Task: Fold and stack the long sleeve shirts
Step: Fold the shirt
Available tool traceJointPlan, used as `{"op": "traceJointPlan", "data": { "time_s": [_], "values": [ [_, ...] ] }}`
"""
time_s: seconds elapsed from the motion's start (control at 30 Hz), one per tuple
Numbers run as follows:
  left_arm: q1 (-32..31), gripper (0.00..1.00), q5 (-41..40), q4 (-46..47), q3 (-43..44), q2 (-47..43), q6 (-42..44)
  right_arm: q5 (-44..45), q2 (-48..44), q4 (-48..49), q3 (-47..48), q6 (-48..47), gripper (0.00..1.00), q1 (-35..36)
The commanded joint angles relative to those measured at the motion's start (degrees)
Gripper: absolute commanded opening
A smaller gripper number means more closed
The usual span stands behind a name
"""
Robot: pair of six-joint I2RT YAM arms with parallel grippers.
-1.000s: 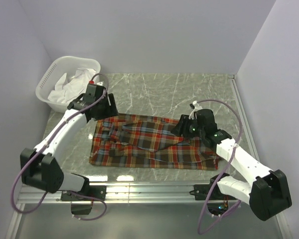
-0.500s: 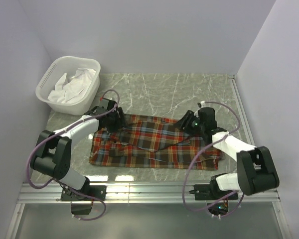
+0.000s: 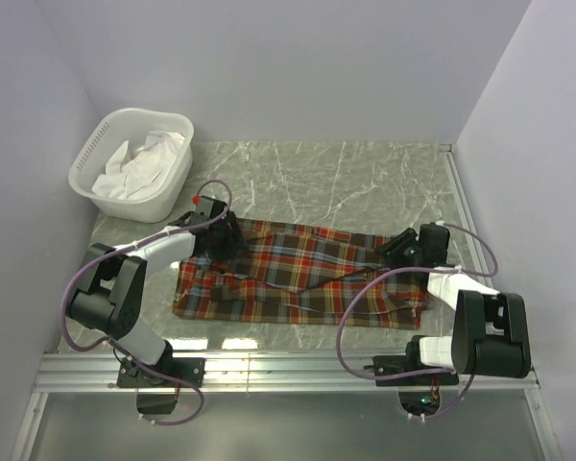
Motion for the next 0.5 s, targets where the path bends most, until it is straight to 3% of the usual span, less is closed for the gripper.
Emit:
{"op": "traceJointPlan", "data": {
  "time_s": [0.0, 0.2, 0.33, 0.47],
  "values": [
    [-2.0, 0.73, -4.61, -3.62, 2.78, -2.01, 2.95, 1.44, -4.26, -2.54, 1.21, -4.14, 0.51, -0.54],
    [-13.86, 0.75, -8.5, -7.78, 13.25, -8.86, 8.66, -8.86, -10.68, -1.49, 3.24, -9.34, 0.51, 3.41],
    [-22.47, 0.69, -3.43, -0.5, 9.41, -12.56, 9.64, -18.5, -12.36, 5.17, 0.0, -5.93, 0.5, 6.92],
    [-28.81, 0.59, -2.09, 8.81, 6.23, -10.2, 11.31, -20.47, -10.51, 12.48, -1.42, -4.33, 0.49, 13.15]
  ]
}}
